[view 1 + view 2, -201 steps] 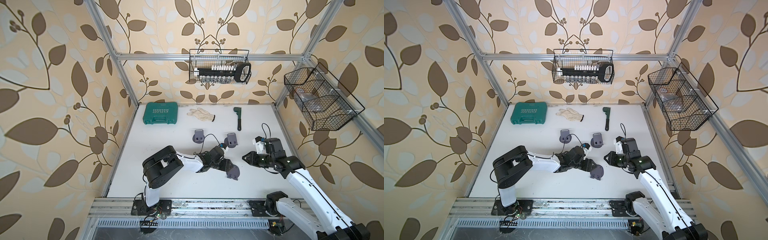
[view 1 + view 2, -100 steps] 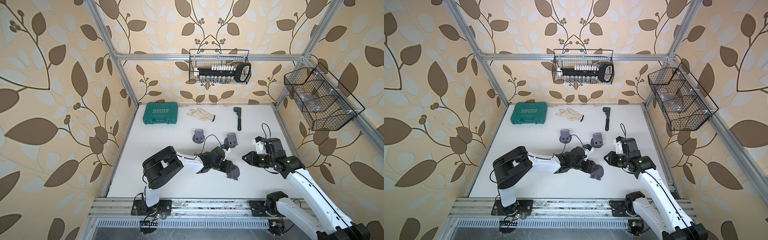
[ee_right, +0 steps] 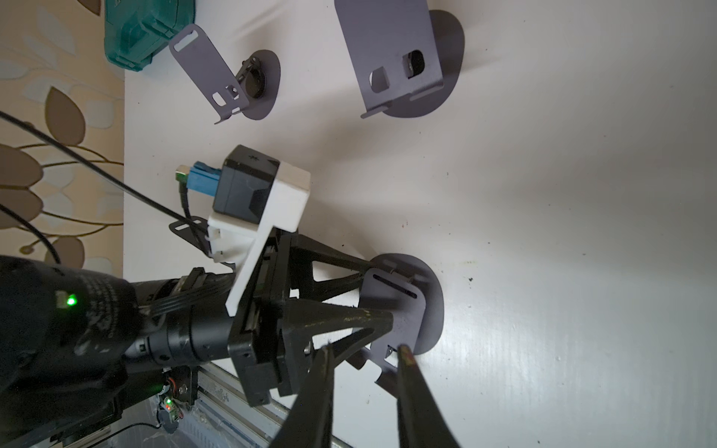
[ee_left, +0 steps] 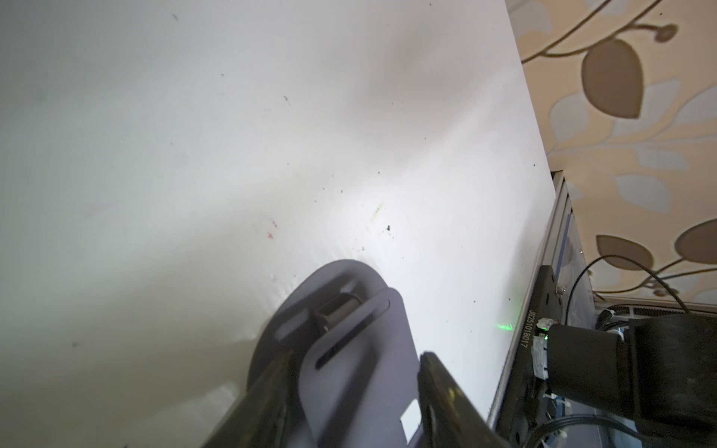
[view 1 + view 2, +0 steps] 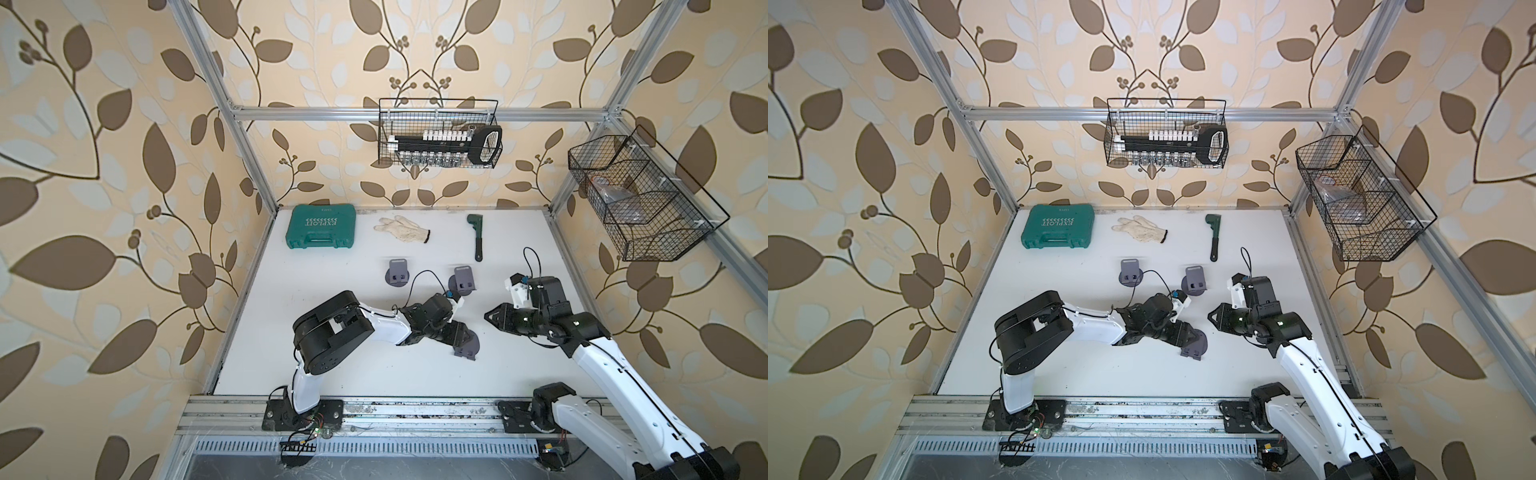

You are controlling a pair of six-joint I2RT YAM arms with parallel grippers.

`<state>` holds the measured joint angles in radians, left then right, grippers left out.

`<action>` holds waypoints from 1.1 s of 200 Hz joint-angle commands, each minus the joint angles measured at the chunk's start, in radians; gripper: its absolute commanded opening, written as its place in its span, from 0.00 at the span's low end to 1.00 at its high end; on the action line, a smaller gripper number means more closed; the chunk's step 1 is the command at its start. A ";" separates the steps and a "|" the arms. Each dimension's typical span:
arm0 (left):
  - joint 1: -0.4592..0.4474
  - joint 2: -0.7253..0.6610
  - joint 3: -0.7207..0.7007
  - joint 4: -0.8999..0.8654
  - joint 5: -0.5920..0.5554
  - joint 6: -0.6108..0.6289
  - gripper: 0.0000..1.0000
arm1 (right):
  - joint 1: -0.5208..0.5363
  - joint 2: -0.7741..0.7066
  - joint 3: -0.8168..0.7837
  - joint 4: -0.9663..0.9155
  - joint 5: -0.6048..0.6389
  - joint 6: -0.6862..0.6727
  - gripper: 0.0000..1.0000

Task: Open the phone stand
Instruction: Pick up the phone stand at the center of the board.

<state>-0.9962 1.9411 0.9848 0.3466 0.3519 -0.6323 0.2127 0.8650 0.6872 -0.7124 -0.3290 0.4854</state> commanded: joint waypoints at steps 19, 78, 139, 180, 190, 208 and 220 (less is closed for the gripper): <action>-0.007 0.055 0.048 0.007 0.077 -0.008 0.43 | -0.003 -0.003 -0.018 0.010 -0.001 -0.003 0.25; -0.007 0.092 0.069 -0.043 0.093 -0.009 0.01 | -0.003 0.009 -0.019 0.019 -0.005 -0.004 0.25; 0.010 -0.015 0.067 -0.064 0.139 -0.039 0.00 | -0.006 -0.005 -0.008 -0.001 -0.020 0.002 0.25; 0.083 -0.203 0.039 -0.022 0.197 -0.157 0.00 | -0.044 -0.050 0.021 -0.051 -0.094 0.011 0.25; 0.100 -0.260 0.033 -0.027 0.197 -0.180 0.00 | -0.058 -0.070 0.027 -0.067 -0.122 0.013 0.25; 0.128 -0.365 0.018 -0.044 0.184 -0.215 0.00 | -0.081 -0.102 0.042 -0.072 -0.197 0.020 0.25; 0.145 -0.430 0.008 -0.051 0.173 -0.245 0.00 | -0.087 -0.121 0.049 -0.055 -0.264 0.035 0.25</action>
<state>-0.8776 1.6752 1.0000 0.2756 0.5167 -0.7975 0.1394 0.7799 0.6895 -0.7593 -0.4538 0.4976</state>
